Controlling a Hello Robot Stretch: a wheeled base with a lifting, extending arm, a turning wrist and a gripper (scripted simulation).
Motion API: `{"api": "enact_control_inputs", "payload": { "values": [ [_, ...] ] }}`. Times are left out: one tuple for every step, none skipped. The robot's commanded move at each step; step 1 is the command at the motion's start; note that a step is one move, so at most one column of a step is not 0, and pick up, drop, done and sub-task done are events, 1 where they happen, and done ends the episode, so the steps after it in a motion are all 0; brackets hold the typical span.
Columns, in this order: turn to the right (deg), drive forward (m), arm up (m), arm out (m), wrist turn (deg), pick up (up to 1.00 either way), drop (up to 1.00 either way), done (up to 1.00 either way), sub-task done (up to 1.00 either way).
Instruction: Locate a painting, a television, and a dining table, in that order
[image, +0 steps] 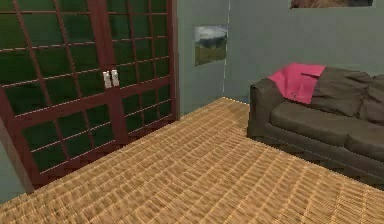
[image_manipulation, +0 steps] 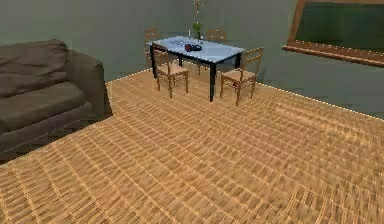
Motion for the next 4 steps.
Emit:
{"api": "enact_control_inputs", "payload": {
  "values": [
    [0.0, 1.00, 0.00, 0.00, 0.0, 0.00, 0.00, 0.00, 0.00],
    [3.0, 0.00, 0.00, 0.00, 0.0, 0.00, 0.00, 0.00, 0.00],
    [0.0, 1.00, 0.00, 0.00, 0.0, 0.00, 0.00, 0.00, 0.00],
    [3.0, 0.00, 0.00, 0.00, 0.0, 0.00, 0.00, 0.00, 0.00]
  ]
}}
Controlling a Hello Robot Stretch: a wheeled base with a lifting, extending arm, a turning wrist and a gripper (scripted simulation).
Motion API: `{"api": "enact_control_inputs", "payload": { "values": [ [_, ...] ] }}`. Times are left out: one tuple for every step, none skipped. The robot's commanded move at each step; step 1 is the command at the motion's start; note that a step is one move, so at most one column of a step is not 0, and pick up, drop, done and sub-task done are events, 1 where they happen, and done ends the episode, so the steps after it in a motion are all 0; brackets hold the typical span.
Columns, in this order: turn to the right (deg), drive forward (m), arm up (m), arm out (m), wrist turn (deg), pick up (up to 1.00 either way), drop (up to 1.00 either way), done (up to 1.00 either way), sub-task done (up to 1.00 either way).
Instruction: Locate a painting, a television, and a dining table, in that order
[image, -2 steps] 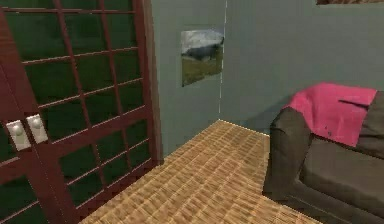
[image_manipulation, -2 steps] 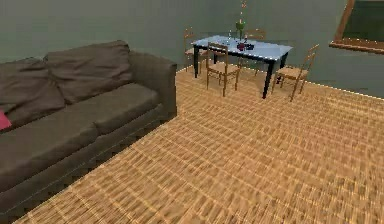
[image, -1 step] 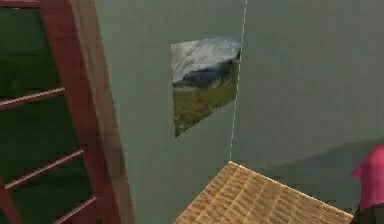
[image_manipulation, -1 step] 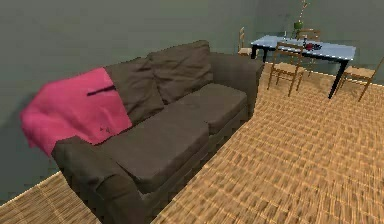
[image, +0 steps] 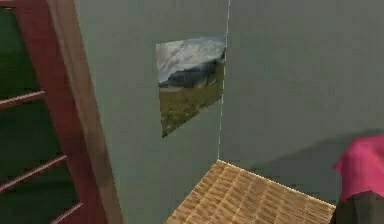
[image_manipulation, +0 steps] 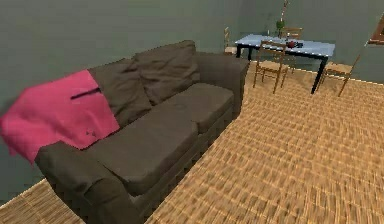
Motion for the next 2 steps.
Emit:
{"api": "enact_control_inputs", "payload": {
  "values": [
    [0.0, 0.25, 0.00, 0.00, 0.0, 0.00, 0.00, 0.00, 0.00],
    [0.0, 0.00, 0.00, 0.00, 0.0, 0.00, 0.00, 0.00, 1.00]
  ]
}}
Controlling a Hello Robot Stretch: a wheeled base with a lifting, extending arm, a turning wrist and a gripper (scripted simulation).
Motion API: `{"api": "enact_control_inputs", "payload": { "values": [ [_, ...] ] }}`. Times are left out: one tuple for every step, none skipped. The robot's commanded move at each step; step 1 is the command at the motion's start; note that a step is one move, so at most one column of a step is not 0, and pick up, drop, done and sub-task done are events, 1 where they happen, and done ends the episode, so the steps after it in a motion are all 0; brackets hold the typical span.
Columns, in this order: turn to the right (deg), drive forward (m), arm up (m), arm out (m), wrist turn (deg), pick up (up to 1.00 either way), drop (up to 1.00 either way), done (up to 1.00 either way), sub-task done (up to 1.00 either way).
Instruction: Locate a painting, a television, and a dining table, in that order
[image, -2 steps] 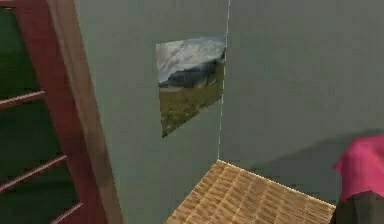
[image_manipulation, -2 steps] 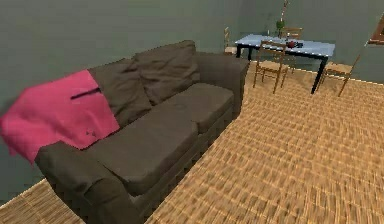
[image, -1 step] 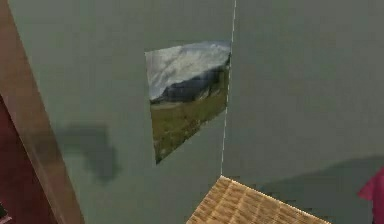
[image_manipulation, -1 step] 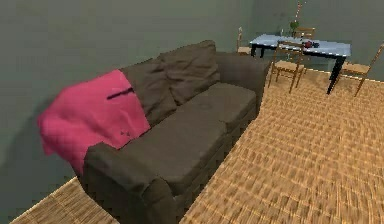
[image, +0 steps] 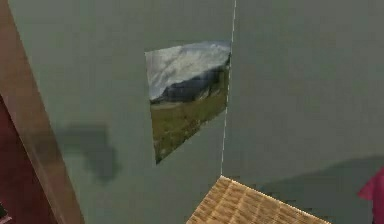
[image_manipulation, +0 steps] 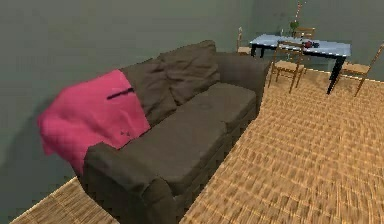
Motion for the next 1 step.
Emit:
{"api": "enact_control_inputs", "payload": {
  "values": [
    [-45.0, 0.00, 0.00, 0.00, 0.0, 0.00, 0.00, 0.00, 0.00]
  ]
}}
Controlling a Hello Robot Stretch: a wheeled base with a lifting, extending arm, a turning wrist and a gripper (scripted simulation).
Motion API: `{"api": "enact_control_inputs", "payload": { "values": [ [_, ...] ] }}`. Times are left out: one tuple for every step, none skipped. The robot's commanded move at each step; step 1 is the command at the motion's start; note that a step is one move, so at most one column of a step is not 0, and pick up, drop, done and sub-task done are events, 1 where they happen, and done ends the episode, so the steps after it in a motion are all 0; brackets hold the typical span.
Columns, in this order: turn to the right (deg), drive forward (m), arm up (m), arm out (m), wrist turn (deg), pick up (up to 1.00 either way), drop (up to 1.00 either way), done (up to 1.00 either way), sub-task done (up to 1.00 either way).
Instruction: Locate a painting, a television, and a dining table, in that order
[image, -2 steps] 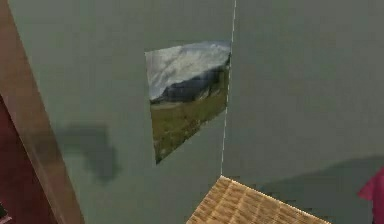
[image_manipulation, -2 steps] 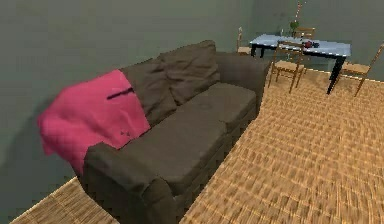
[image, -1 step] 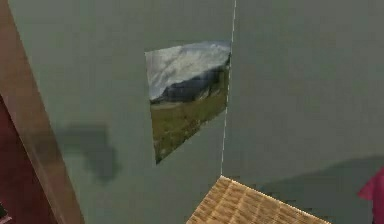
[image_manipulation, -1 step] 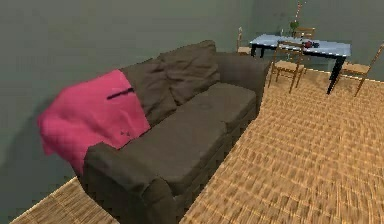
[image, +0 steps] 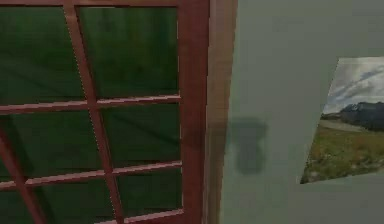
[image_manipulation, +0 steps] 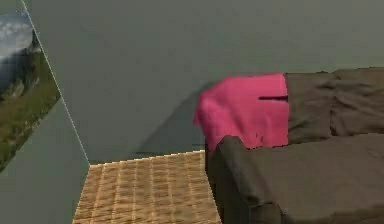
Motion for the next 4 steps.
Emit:
{"api": "enact_control_inputs", "payload": {
  "values": [
    [-45.0, 0.00, 0.00, 0.00, 0.0, 0.00, 0.00, 0.00, 0.00],
    [-45.0, 0.00, 0.00, 0.00, 0.0, 0.00, 0.00, 0.00, 0.00],
    [-9.0, 0.00, 0.00, 0.00, 0.0, 0.00, 0.00, 0.00, 0.00],
    [0.0, 1.00, 0.00, 0.00, 0.0, 0.00, 0.00, 0.00, 0.00]
  ]
}}
